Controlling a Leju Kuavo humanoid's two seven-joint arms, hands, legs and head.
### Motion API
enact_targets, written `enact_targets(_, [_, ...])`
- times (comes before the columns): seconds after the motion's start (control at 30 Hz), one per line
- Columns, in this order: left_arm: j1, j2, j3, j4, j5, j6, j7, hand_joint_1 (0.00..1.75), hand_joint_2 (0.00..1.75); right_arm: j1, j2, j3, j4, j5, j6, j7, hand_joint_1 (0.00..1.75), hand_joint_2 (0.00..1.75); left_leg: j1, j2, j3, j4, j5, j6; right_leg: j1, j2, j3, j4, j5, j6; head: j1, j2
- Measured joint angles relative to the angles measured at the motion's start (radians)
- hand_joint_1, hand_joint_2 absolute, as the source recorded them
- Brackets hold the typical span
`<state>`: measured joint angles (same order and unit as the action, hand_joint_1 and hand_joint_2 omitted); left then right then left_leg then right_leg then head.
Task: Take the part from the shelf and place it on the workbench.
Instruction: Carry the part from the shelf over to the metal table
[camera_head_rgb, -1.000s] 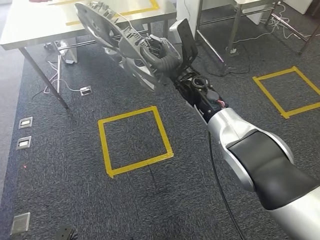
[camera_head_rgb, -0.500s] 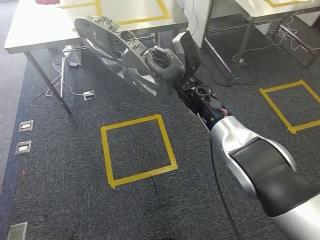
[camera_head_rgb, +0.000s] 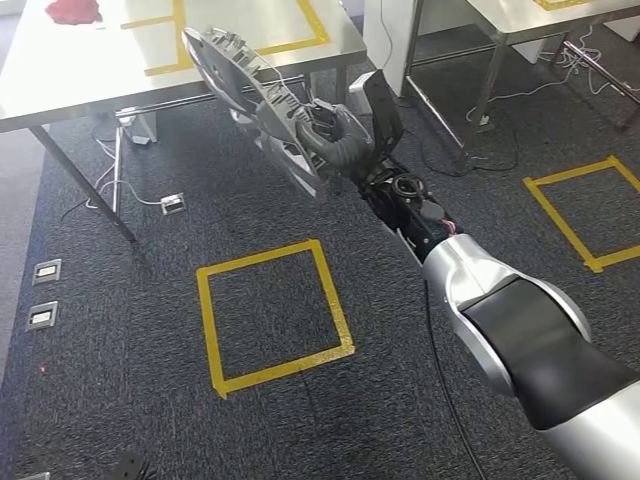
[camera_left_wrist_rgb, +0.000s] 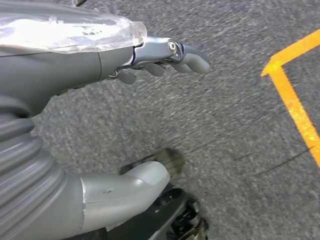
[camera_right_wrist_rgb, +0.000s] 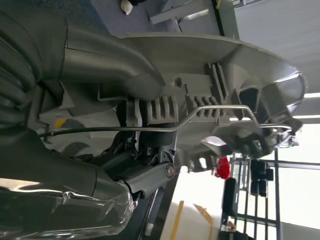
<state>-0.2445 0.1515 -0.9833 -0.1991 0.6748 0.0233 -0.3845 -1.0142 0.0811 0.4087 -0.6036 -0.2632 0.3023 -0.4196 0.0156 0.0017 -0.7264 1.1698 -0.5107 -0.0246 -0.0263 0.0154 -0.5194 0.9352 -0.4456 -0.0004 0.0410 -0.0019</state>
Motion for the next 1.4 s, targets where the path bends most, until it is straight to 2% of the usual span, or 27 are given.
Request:
enact_targets(0.03, [0.0, 0.001, 0.0, 0.0, 0.0, 0.0, 0.0, 0.0, 1.75, -0.003, 0.0, 0.0, -0.001, 0.0, 0.0, 0.001, 1.75, 1.75, -0.004, 0.0, 0.012, -0.071, 0.054, 0.013, 0.002, 0.001, 0.011, 0.0, -0.009, 0.001, -0.001, 0.0])
enact_targets(0.07, [0.001, 0.003, 0.0, 0.0, 0.0, 0.0, 0.0, 0.0, 1.75, -0.007, 0.0, 0.0, -0.001, 0.001, 0.001, 0.002, 1.75, 1.75, -0.011, -0.001, 0.027, -0.15, 0.121, 0.029, 0.004, 0.003, 0.02, -0.001, -0.018, 0.002, -0.002, 0.0])
enact_targets(0.1, [0.001, 0.005, 0.0, 0.0, 0.0, 0.0, 0.0, 0.0, 1.75, -0.009, 0.0, 0.0, -0.002, 0.001, 0.002, 0.003, 1.75, 1.75, -0.017, -0.001, 0.043, -0.213, 0.173, 0.041, 0.007, 0.004, 0.027, -0.003, -0.026, 0.005, -0.002, 0.0])
enact_targets(0.13, [0.001, 0.007, 0.001, 0.0, 0.0, 0.0, 0.0, 0.0, 1.75, -0.012, 0.0, 0.0, -0.002, 0.001, 0.002, 0.004, 1.75, 1.75, -0.023, -0.002, 0.053, -0.252, 0.207, 0.049, 0.008, 0.006, 0.033, -0.007, -0.033, 0.01, -0.002, 0.0])
enact_targets(0.17, [0.0, 0.009, 0.001, 0.0, 0.0, 0.0, 0.0, 0.0, 1.75, -0.014, 0.001, 0.0, -0.004, 0.001, 0.003, 0.003, 1.75, 1.75, -0.026, -0.001, 0.059, -0.268, 0.214, 0.054, 0.008, 0.006, 0.038, -0.008, -0.038, 0.015, -0.002, 0.0])
enact_targets(0.23, [-0.003, 0.009, 0.003, 0.0, 0.0, 0.0, 0.0, 0.0, 1.75, -0.027, 0.001, 0.0, -0.008, 0.002, -0.001, 0.0, 1.75, 1.75, -0.026, -0.001, 0.076, -0.274, 0.201, 0.059, 0.009, 0.003, 0.05, -0.007, -0.048, 0.026, -0.001, 0.0])
enact_targets(0.3, [-0.005, 0.008, 0.004, 0.0, -0.003, 0.0, 0.0, 0.0, 1.75, -0.036, -0.008, -0.003, -0.017, 0.001, -0.024, 0.001, 1.75, 1.75, -0.022, -0.003, 0.1, -0.283, 0.192, 0.067, 0.01, -0.002, 0.035, 0.046, -0.071, 0.032, 0.004, 0.0])
enact_targets(0.4, [-0.001, 0.008, 0.004, 0.0, -0.012, 0.0, 0.0, 0.0, 1.75, 0.024, -0.088, -0.03, -0.101, -0.059, -0.011, 0.087, 1.75, 1.75, -0.021, -0.016, 0.133, -0.287, 0.173, 0.078, 0.011, -0.004, -0.056, 0.244, -0.157, 0.035, 0.009, 0.0])
enact_targets(0.43, [0.002, 0.007, 0.004, 0.0, -0.015, -0.001, 0.0, 0.0, 1.75, 0.053, -0.123, -0.045, -0.141, -0.085, 0.009, 0.123, 1.75, 1.75, -0.02, -0.024, 0.142, -0.287, 0.166, 0.079, 0.01, -0.004, -0.083, 0.285, -0.177, 0.037, 0.012, 0.0])
enact_targets(0.47, [0.008, 0.007, 0.004, 0.0, -0.016, -0.002, 0.0, 0.0, 1.75, 0.075, -0.155, -0.06, -0.176, -0.103, 0.022, 0.15, 1.75, 1.75, -0.02, -0.031, 0.15, -0.285, 0.158, 0.078, 0.01, -0.004, -0.101, 0.291, -0.174, 0.04, 0.018, 0.0])
enact_targets(0.5, [0.014, 0.007, 0.004, 0.0, -0.017, -0.003, 0.0, 0.0, 1.75, 0.088, -0.178, -0.074, -0.206, -0.111, 0.028, 0.165, 1.75, 1.75, -0.021, -0.036, 0.157, -0.283, 0.151, 0.075, 0.01, -0.004, -0.106, 0.26, -0.143, 0.041, 0.025, 0.0])
enact_targets(0.57, [0.021, 0.009, 0.004, 0.0, -0.018, -0.003, 0.0, 0.0, 1.75, 0.096, -0.21, -0.093, -0.26, -0.109, 0.029, 0.178, 1.75, 1.75, -0.021, -0.037, 0.167, -0.276, 0.137, 0.069, 0.009, -0.006, -0.091, 0.134, -0.031, 0.043, 0.038, 0.0])
enact_targets(0.6, [0.02, 0.01, 0.005, 0.0, -0.018, -0.003, 0.0, 0.0, 1.75, 0.1, -0.221, -0.1, -0.281, -0.103, 0.024, 0.179, 1.75, 1.75, -0.022, -0.035, 0.169, -0.27, 0.13, 0.065, 0.011, -0.008, -0.082, 0.069, 0.01, 0.043, 0.038, 0.0])
enact_targets(0.63, [0.017, 0.012, 0.005, 0.0, -0.018, -0.003, 0.0, 0.0, 1.75, 0.105, -0.23, -0.106, -0.299, -0.097, 0.019, 0.18, 1.75, 1.75, -0.023, -0.032, 0.166, -0.263, 0.124, 0.061, 0.013, -0.009, -0.073, 0.03, 0.037, 0.039, 0.037, 0.0])
enact_targets(0.7, [0.012, 0.016, 0.006, 0.0, -0.018, -0.005, 0.0, 0.0, 1.75, 0.118, -0.243, -0.115, -0.336, -0.088, 0.011, 0.179, 1.75, 1.75, -0.026, -0.027, 0.159, -0.247, 0.114, 0.053, 0.017, -0.01, -0.07, 0.006, 0.043, 0.027, 0.031, 0.0])
enact_targets(0.73, [0.011, 0.016, 0.006, 0.0, -0.019, -0.006, 0.0, 0.0, 1.75, 0.12, -0.248, -0.119, -0.353, -0.087, 0.01, 0.177, 1.75, 1.75, -0.027, -0.026, 0.154, -0.24, 0.112, 0.055, 0.016, -0.008, -0.07, 0.012, 0.049, 0.021, 0.029, 0.0])
enact_targets(0.83, [0.004, 0.019, 0.006, 0.0, -0.019, -0.009, -0.001, 0.0, 1.75, 0.118, -0.257, -0.129, -0.393, -0.086, 0.009, 0.172, 1.75, 1.75, -0.029, -0.025, 0.148, -0.231, 0.113, 0.062, 0.015, -0.001, -0.076, 0.016, 0.053, 0.02, 0.019, 0.0])
enact_targets(0.97, [-0.001, 0.025, 0.006, 0.0, -0.019, -0.009, -0.001, 0.0, 1.75, 0.129, -0.261, -0.133, -0.421, -0.084, 0.008, 0.17, 1.75, 1.75, -0.028, -0.025, 0.149, -0.231, 0.11, 0.065, 0.013, 0.004, -0.077, 0.016, 0.052, 0.02, 0.012, 0.0])
enact_targets(1.17, [-0.001, 0.028, 0.006, 0.0, -0.02, -0.01, -0.002, 0.0, 1.75, 0.151, -0.266, -0.134, -0.451, -0.083, 0.008, 0.168, 1.75, 1.75, -0.028, -0.024, 0.151, -0.238, 0.106, 0.074, 0.016, 0.007, -0.075, 0.014, 0.052, 0.02, 0.006, 0.0])
enact_targets(1.23, [-0.002, 0.028, 0.006, 0.0, -0.02, -0.01, -0.003, 0.0, 1.75, 0.151, -0.269, -0.135, -0.462, -0.083, 0.008, 0.168, 1.75, 1.75, -0.019, -0.021, 0.168, -0.266, 0.114, 0.072, 0.02, 0.005, -0.073, 0.018, 0.045, 0.023, 0.007, 0.0])
enact_targets(1.27, [-0.002, 0.027, 0.007, 0.0, -0.02, -0.01, -0.003, 0.0, 1.75, 0.149, -0.271, -0.136, -0.468, -0.082, 0.008, 0.167, 1.75, 1.75, -0.013, -0.019, 0.178, -0.281, 0.119, 0.069, 0.022, 0.003, -0.08, 0.038, 0.03, 0.026, 0.009, 0.0])
enact_targets(1.3, [-0.003, 0.026, 0.007, 0.0, -0.02, -0.01, -0.003, 0.0, 1.75, 0.147, -0.273, -0.136, -0.472, -0.082, 0.008, 0.167, 1.75, 1.75, -0.008, -0.016, 0.187, -0.294, 0.123, 0.067, 0.022, 0.001, -0.098, 0.082, 0.004, 0.031, 0.011, 0.0])
enact_targets(1.37, [-0.005, 0.025, 0.007, 0.0, -0.02, -0.01, -0.003, 0.0, 1.75, 0.144, -0.276, -0.137, -0.478, -0.082, 0.009, 0.165, 1.75, 1.75, -0.003, -0.015, 0.194, -0.297, 0.123, 0.065, 0.016, -0.002, -0.155, 0.214, -0.061, 0.045, 0.016, 0.0])
enact_targets(1.4, [-0.005, 0.023, 0.007, 0.0, -0.02, -0.01, -0.003, 0.0, 1.75, 0.143, -0.276, -0.137, -0.481, -0.082, 0.01, 0.165, 1.75, 1.75, 0.0, -0.015, 0.195, -0.295, 0.121, 0.062, 0.011, -0.002, -0.181, 0.271, -0.081, 0.053, 0.017, 0.0])
